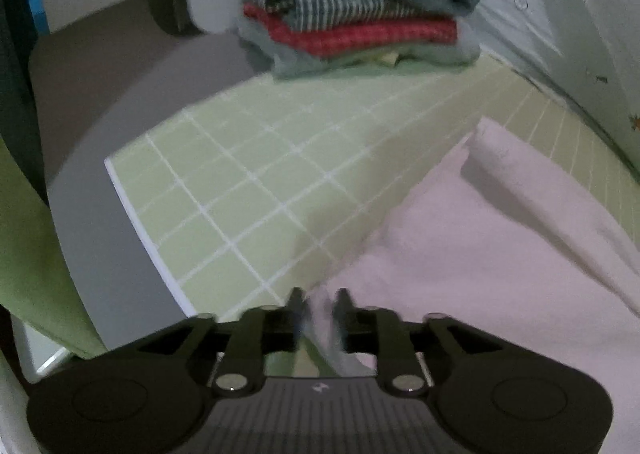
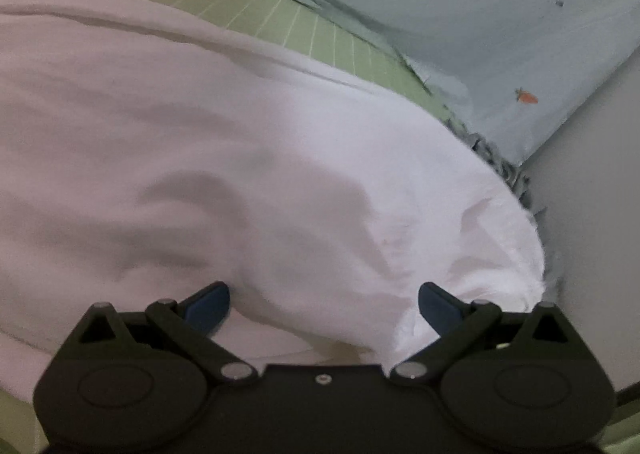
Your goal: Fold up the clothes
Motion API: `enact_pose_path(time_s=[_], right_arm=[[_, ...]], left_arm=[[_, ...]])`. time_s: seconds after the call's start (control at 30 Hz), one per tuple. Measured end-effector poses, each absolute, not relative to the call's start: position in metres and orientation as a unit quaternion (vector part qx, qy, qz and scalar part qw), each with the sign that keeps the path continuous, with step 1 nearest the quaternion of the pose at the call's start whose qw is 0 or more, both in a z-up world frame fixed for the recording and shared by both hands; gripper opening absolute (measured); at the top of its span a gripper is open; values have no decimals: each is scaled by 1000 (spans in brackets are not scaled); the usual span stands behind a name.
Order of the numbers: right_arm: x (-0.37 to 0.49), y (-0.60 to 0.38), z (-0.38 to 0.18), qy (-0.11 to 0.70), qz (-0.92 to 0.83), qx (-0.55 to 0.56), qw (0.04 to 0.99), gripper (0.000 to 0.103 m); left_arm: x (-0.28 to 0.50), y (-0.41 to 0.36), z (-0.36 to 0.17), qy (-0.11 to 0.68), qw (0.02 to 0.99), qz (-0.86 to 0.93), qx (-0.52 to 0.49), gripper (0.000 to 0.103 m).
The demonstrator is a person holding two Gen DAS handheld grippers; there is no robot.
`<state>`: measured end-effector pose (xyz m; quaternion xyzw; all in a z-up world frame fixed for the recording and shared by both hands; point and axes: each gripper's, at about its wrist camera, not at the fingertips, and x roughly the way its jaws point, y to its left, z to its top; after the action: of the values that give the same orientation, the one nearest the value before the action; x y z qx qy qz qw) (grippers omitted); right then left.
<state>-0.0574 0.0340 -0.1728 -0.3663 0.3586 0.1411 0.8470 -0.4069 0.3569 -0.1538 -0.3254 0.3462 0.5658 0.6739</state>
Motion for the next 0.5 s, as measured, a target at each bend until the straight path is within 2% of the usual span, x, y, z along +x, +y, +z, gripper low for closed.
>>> enact_pose_path(time_s=[0.03,0.07,0.1,0.17,0.23,0.3,0.5], right_arm=[[-53,34,-172,364,144,-356,848,102],[-49,33,-171,370,146,-347,850,102],[-45,34,-168,373,150,-334,852,102],[-36,36,-161,383,158,-297,860,102],[-26,43,-156,394,172,-255,866,103],[-17,51,-151,408,191,-211,867,103],[3,99,-170,457,262,-104,844,103]], left_arm=[[-404,359,-149,344,677,568,-319,54],[-400,362,-146,341,683,566,-312,63],[-395,365,-143,340,690,562,-305,77],[-379,371,-138,340,711,545,-286,84],[-356,373,-135,350,734,519,-264,97],[-332,374,-136,365,755,488,-242,101],[-258,369,-157,414,800,381,-207,102]])
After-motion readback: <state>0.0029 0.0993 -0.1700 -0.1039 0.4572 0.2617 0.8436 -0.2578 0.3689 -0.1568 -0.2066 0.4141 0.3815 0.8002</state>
